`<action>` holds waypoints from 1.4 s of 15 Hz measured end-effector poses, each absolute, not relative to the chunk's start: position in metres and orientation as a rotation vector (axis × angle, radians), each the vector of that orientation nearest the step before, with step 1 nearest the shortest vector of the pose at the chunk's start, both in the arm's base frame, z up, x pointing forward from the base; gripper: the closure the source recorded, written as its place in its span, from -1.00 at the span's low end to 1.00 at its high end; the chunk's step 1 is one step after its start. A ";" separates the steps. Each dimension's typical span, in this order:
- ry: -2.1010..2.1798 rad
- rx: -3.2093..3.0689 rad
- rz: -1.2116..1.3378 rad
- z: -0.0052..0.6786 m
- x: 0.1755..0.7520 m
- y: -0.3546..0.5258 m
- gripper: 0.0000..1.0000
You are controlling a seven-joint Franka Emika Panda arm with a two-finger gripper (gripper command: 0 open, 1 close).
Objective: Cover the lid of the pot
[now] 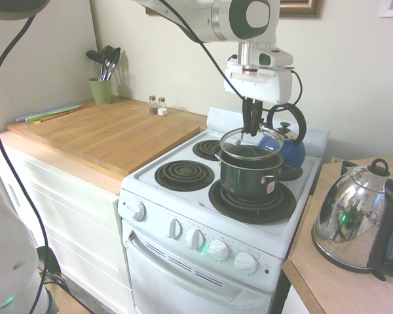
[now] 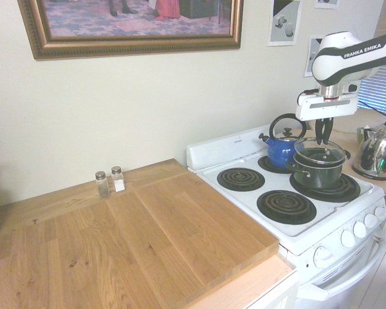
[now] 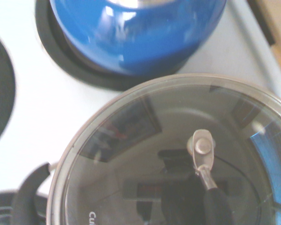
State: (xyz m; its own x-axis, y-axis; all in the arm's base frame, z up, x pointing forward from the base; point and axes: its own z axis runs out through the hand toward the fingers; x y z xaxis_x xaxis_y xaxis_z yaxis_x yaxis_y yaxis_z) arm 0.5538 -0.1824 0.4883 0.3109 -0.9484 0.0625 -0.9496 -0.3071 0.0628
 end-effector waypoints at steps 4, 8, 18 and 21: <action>-1.780 2.459 0.000 0.474 0.551 -0.183 1.00; -1.787 2.467 0.033 0.474 0.555 -0.184 1.00; -1.779 2.491 0.080 0.477 0.571 -0.178 1.00; -1.777 2.496 0.097 0.472 0.575 -0.177 1.00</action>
